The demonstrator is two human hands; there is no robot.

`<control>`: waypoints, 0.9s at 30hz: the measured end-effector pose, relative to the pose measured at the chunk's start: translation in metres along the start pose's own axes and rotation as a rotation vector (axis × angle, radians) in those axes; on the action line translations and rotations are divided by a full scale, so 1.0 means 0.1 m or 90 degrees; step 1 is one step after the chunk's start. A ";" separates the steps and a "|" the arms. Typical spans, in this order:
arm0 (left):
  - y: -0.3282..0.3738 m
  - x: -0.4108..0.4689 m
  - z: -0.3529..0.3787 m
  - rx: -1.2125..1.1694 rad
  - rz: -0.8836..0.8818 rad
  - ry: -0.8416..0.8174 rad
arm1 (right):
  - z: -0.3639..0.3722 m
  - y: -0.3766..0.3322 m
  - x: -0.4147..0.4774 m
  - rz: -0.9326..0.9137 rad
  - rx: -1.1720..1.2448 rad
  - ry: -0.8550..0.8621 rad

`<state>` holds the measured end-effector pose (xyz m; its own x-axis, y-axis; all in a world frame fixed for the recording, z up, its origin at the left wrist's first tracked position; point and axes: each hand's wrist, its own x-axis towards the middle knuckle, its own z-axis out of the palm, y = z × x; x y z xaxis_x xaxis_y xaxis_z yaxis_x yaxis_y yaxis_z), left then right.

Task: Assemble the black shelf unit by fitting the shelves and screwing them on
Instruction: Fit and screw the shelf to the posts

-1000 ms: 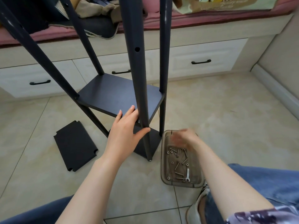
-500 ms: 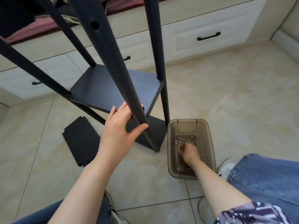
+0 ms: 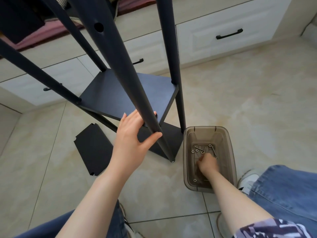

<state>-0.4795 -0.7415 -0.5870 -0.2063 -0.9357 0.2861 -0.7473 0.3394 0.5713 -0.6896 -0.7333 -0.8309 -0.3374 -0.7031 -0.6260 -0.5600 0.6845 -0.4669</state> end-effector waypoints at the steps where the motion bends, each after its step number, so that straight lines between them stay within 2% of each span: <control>1: -0.01 0.00 0.00 0.010 -0.003 -0.002 | -0.01 -0.01 0.01 0.013 0.051 0.000; 6: 0.03 0.05 -0.06 0.077 0.016 -0.023 | -0.17 -0.16 -0.12 0.053 0.359 0.086; 11: 0.08 0.13 -0.10 0.165 0.033 -0.069 | -0.48 -0.67 -0.50 -0.075 0.588 0.168; 14: 0.07 0.20 -0.16 0.206 0.046 -0.110 | -0.61 -1.00 -0.76 -0.145 0.699 0.148; 18: 0.08 0.29 -0.24 0.246 0.049 -0.173 | -0.62 -1.25 -1.02 -0.223 0.721 0.050; 21: 0.08 0.33 -0.28 0.221 0.030 -0.213 | -0.55 -1.33 -1.14 -0.249 0.673 -0.031; 27: 0.05 0.43 -0.34 0.106 -0.043 -0.337 | -0.43 -1.41 -1.21 -0.265 0.527 -0.052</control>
<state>-0.4712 -0.7768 -0.5456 -0.4114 -0.8898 -0.1974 -0.8506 0.2969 0.4340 -0.6030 -0.7532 -0.6625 -0.1583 -0.9288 -0.3349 0.1051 0.3214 -0.9411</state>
